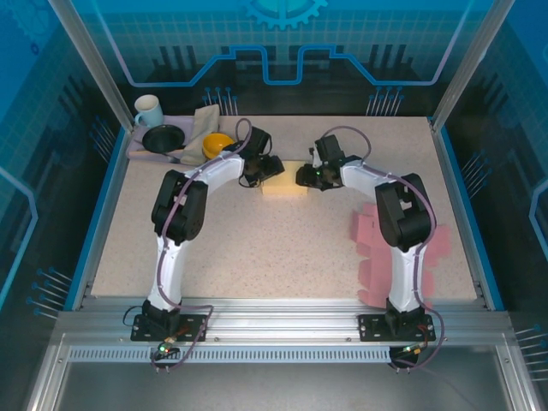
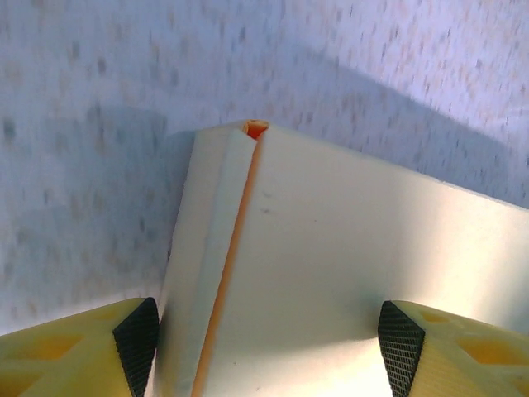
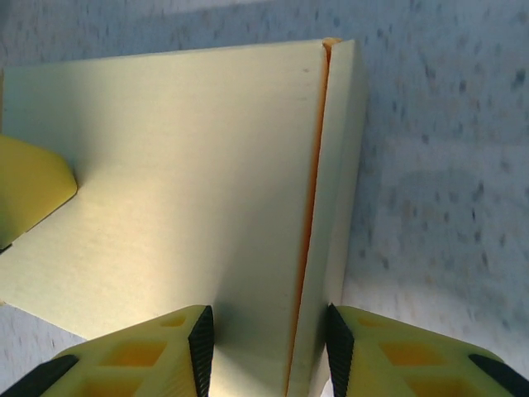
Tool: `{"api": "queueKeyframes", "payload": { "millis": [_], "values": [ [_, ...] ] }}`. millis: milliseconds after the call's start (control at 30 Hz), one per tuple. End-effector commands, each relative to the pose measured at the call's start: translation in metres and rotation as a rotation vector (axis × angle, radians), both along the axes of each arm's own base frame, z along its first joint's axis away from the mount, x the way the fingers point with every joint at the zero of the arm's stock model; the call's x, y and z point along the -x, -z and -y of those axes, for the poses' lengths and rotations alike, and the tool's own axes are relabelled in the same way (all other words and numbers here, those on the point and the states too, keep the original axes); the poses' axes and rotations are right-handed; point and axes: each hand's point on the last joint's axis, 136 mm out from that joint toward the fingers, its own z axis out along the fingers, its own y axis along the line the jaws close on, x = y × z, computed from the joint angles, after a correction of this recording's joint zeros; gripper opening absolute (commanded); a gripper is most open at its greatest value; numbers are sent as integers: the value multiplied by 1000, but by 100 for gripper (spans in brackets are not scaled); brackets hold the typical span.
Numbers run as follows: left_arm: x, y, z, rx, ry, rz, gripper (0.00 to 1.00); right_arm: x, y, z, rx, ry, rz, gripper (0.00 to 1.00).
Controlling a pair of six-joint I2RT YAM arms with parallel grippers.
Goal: Fold the paper box
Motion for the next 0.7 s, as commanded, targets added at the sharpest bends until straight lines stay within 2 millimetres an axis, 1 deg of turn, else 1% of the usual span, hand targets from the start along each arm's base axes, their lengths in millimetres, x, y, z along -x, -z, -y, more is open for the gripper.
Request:
{"api": "queueKeyframes", "payload": {
  "millis": [0, 133, 200, 333, 400, 500, 600, 633, 667],
  "values": [
    [-24, -7, -10, -44, 35, 40, 74, -13, 12, -17, -15, 30, -19, 42],
    [-44, -14, -23, -93, 17, 72, 75, -28, 13, -36, -20, -2, -1, 42],
    [-51, -15, -29, -101, 5, 76, 75, -35, 12, -43, -12, -17, 9, 42],
    [-60, -14, -42, -132, -20, 70, 80, -46, 10, -47, -2, -16, 26, 42],
    [-63, -18, -45, -148, -26, 77, 85, -51, 5, -46, -1, -9, 39, 42],
    [-69, -30, -51, -170, -31, 91, 90, -55, -7, -40, -7, 8, 55, 44],
    [-73, -46, -59, -206, -46, 106, 92, -55, -21, -32, -13, 23, 70, 45],
    [-74, -55, -61, -212, -49, 118, 93, -53, -28, -28, -13, 34, 82, 45],
    [-74, -62, -63, -219, -50, 127, 93, -49, -31, -23, -9, 42, 89, 46]
  ]
}}
